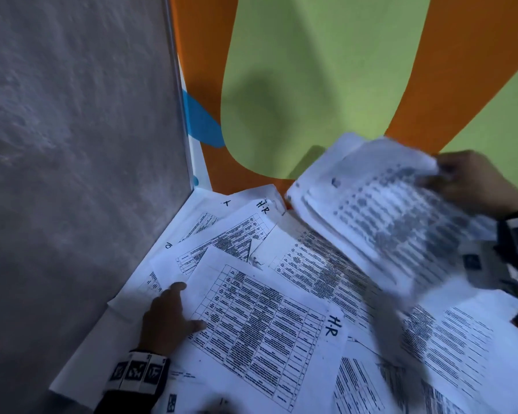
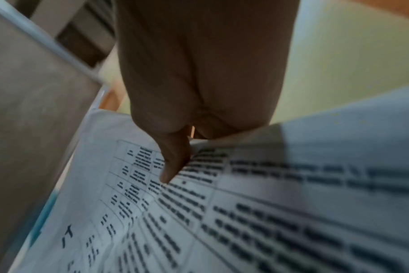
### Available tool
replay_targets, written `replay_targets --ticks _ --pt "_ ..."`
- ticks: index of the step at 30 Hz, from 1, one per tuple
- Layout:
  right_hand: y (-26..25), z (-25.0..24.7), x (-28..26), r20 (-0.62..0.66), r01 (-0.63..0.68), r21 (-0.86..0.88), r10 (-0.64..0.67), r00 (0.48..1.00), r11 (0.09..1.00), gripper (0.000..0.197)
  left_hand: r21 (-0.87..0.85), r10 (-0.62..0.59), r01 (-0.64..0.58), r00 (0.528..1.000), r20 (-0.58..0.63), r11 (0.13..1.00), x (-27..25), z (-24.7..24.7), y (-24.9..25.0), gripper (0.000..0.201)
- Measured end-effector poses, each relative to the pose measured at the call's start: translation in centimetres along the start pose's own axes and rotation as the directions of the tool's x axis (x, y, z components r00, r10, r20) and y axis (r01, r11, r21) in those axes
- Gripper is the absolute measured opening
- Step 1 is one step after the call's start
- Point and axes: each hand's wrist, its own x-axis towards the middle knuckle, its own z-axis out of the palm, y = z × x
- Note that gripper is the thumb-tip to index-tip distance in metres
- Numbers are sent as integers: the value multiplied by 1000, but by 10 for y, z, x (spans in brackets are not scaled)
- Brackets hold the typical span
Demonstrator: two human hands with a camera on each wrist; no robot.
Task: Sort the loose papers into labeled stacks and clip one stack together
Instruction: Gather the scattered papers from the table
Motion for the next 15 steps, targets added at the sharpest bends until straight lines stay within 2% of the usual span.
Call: replay_targets --ticks 3,5,7,8,9,11,13,14,15 --pt "-14 -36 5 -58 6 66 -2 998 998 30 -42 19 -19 1000 -6 999 -2 -1 1 98" --pt "-33 -25 8 51 23 88 -27 998 996 40 -61 25 -25 1000 -10 998 -1 -1 0 100" --pt "-60 13 -1 281 46 93 -71 957 995 35 -74 38 -40 999 -26 996 -1 0 -2 99" --pt "-77 41 -10 383 80 110 -117 916 991 29 -78 42 -45 999 -34 996 -2 -1 -2 95" --pt "-92 69 -20 452 118 133 -166 877 984 32 -76 50 -54 998 -42 996 -3 -1 -2 89" --pt "-113 131 -40 536 148 135 -198 820 980 44 -114 43 -52 996 -81 992 -4 2 -6 67" --pt "-119 182 -54 584 125 70 -142 799 990 40 -219 41 -74 987 -155 973 -6 4 -9 32" --pt "-117 200 -58 602 109 71 -130 788 991 38 -254 61 -105 982 -178 961 -3 6 -13 30" --pt "-115 212 -63 620 81 102 -127 774 991 34 -280 66 -110 985 -160 954 3 13 -20 42"
